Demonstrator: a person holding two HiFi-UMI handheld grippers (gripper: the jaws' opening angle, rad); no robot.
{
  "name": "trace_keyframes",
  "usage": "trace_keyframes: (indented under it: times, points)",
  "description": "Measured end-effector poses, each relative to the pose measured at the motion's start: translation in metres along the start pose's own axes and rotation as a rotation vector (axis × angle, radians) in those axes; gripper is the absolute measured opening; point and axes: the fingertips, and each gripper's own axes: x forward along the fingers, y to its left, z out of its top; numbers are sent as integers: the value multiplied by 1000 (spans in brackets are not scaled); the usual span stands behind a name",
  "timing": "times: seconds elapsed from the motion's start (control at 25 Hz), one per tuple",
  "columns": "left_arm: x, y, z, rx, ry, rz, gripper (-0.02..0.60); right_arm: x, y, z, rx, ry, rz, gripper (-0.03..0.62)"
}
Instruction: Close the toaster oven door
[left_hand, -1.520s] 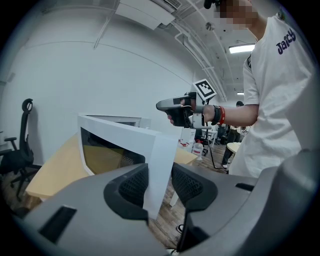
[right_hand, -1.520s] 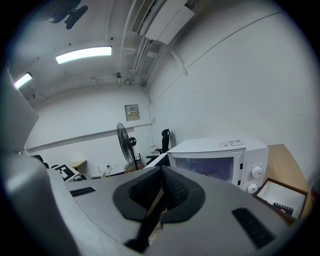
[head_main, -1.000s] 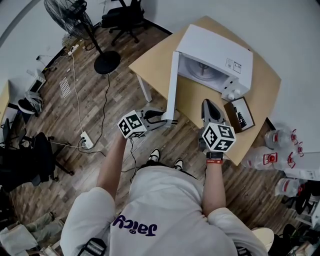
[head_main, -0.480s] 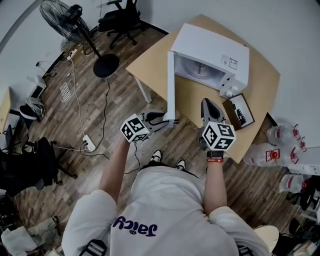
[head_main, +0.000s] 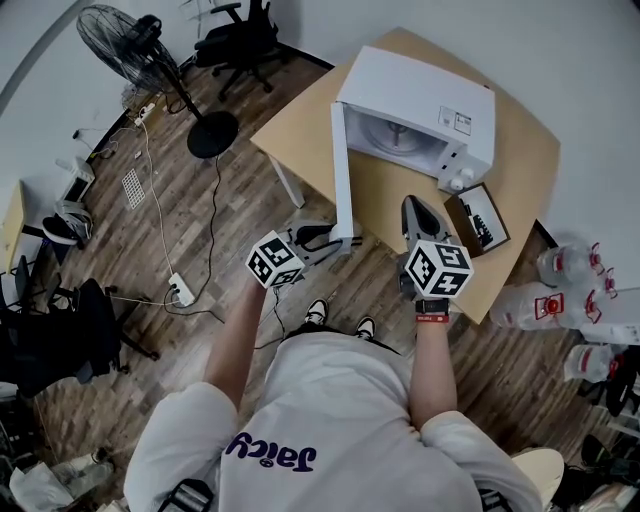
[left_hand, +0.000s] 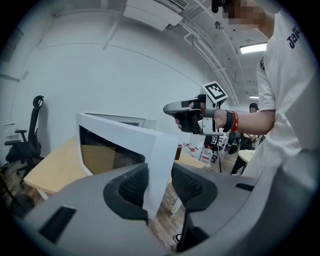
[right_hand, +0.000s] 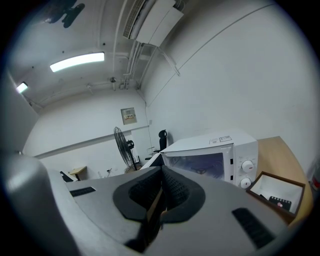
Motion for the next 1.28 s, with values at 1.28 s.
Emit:
trace_keyframes:
  times: [1.28]
  points:
    - [32,-14,9,-39,4,46,161,-39,-37,10,41,-74,-107,15]
